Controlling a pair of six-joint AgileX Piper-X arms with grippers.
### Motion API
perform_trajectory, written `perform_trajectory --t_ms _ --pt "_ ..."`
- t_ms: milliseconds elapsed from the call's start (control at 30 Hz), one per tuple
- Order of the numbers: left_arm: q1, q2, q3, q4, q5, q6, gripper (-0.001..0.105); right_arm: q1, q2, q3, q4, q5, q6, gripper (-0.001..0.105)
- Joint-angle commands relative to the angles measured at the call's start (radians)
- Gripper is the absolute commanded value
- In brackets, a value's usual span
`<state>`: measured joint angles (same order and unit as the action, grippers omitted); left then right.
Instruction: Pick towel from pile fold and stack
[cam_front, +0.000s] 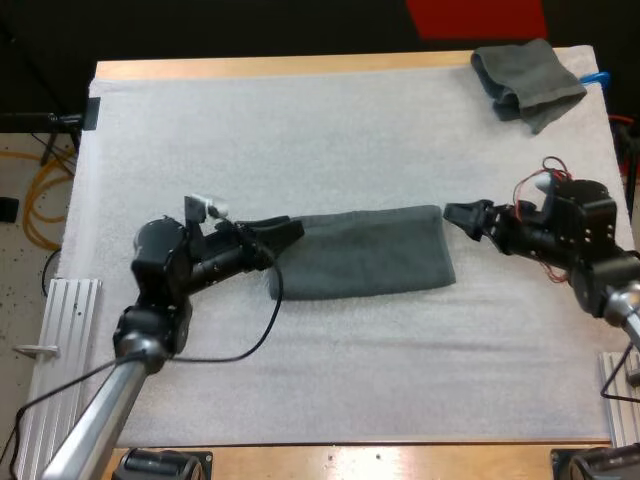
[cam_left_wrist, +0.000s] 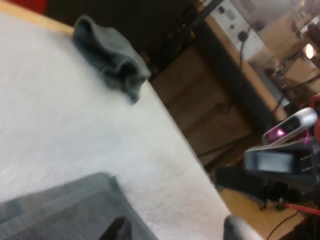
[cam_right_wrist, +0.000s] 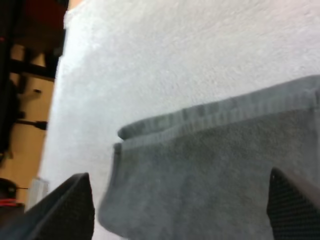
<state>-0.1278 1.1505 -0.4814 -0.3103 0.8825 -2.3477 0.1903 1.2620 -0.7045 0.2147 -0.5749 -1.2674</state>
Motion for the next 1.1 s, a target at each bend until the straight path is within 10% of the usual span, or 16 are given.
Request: perform_trajectory --t_ms 0,533,800,1067 --pt "0.0 -0.047 -0.008 0.041 -0.011 0.031 0.041 0.001 -0.042 -0.003 0.061 0.033 -0.055 0.07" --pt "0.0 -0.573 -0.206 1.208 -0.481 0.611 0.067 0.001 -0.322 -0.003 0.388 0.23 -0.247 0.07" --pt "0.0 -0.631 -0.246 1.479 -0.512 0.653 0.076 0.001 -0.343 -0.003 0.445 0.323 -0.332 0.07" --pt "0.0 -0.631 -0.246 1.485 -0.512 0.644 0.076 -0.002 -0.191 -0.065 0.447 0.395 -0.341 0.07"
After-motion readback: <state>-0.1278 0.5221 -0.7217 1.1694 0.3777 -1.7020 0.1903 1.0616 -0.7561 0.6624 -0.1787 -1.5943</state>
